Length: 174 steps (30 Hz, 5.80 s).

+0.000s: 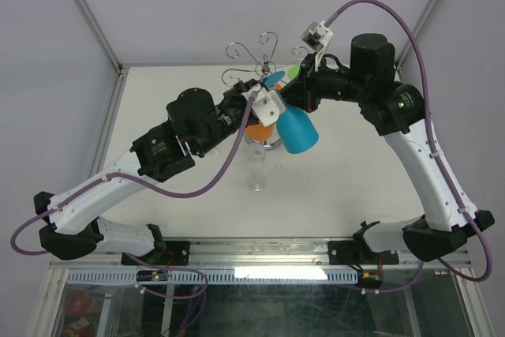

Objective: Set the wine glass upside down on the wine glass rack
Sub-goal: Turn the wine glass upside down at the wine rack.

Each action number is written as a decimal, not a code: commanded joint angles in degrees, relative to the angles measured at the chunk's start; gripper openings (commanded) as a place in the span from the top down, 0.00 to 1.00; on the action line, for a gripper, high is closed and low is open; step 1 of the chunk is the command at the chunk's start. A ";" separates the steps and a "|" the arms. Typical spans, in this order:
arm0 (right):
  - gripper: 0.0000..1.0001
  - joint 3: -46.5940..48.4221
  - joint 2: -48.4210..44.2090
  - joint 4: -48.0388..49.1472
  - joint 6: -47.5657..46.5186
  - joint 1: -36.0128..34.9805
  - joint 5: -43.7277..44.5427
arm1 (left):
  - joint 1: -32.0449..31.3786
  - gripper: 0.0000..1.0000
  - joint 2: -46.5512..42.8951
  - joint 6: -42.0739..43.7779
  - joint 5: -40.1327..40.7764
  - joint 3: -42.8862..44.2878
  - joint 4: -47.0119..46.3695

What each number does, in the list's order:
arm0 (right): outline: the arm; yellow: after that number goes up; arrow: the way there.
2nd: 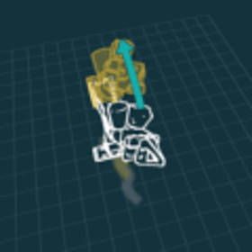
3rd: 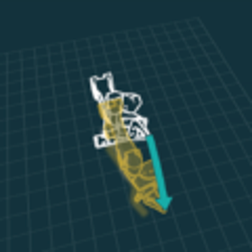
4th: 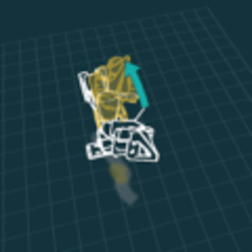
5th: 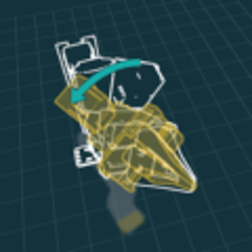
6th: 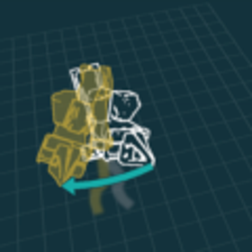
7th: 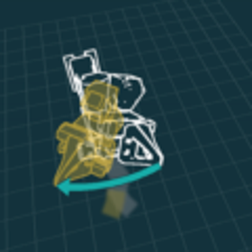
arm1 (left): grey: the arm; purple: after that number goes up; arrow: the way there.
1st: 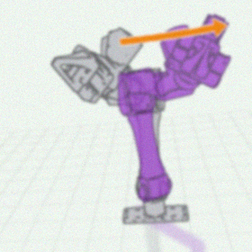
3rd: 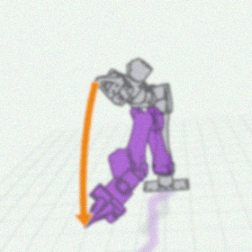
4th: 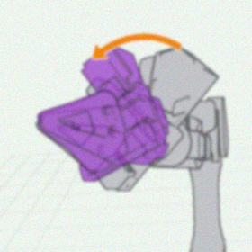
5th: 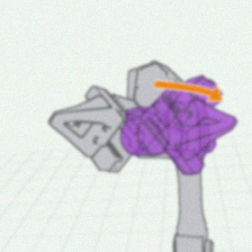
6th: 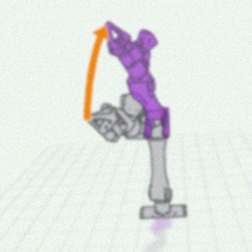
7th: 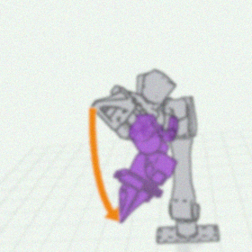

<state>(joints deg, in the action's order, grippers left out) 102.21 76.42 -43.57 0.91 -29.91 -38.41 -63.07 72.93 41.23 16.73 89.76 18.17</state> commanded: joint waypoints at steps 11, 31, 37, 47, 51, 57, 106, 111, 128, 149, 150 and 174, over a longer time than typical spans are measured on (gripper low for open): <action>1.00 -9.42 -11.09 15.74 0.52 0.20 8.35 | -0.56 0.42 -5.97 -4.77 3.33 -2.46 -9.21; 1.00 -18.14 -18.07 25.70 -0.89 0.14 20.15 | 22.17 0.24 -7.21 -26.52 -8.65 -4.35 -9.42; 1.00 -20.15 -19.29 26.98 -1.68 0.18 22.39 | 29.95 0.20 -7.81 -32.94 -13.01 -6.55 -9.40; 1.00 -21.36 -19.27 27.62 -2.96 0.13 22.71 | 40.82 0.15 -8.80 -41.11 -17.51 -11.46 -9.34; 1.00 -22.06 -19.45 28.57 -2.87 0.15 23.16 | 43.77 0.12 -10.17 -42.96 -18.15 -14.80 -9.97; 1.00 -22.88 -19.38 29.94 -2.26 0.20 24.94 | 48.76 0.01 -11.04 -45.97 -19.61 -17.68 -9.83; 1.00 -19.21 -5.31 52.41 15.56 34.47 4.08 | 52.02 0.01 -13.69 -45.18 -18.10 -27.35 -14.34; 1.00 -24.46 -4.81 63.41 15.78 34.73 8.14 | 52.05 0.01 -14.02 -44.85 -18.06 -27.69 -14.38; 1.00 -19.48 6.46 61.71 9.73 35.66 6.41 | 52.08 0.05 -14.02 -44.02 -19.63 -28.29 -14.38; 1.00 -16.97 20.65 70.02 9.66 36.70 -2.20 | 52.09 0.01 -14.42 -43.33 -18.01 -28.80 -14.19; 1.00 -16.21 21.75 71.46 10.35 36.82 -4.23 | 52.15 0.01 -14.33 -43.23 -18.10 -28.81 -14.12; 1.00 -7.52 47.13 122.49 48.71 35.61 -22.41 | 52.14 0.01 -12.99 -42.46 -19.12 -28.79 -13.77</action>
<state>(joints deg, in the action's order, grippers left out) 89.84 121.10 64.27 40.75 6.35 -59.18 -11.51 59.90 -2.09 -1.63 61.10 6.83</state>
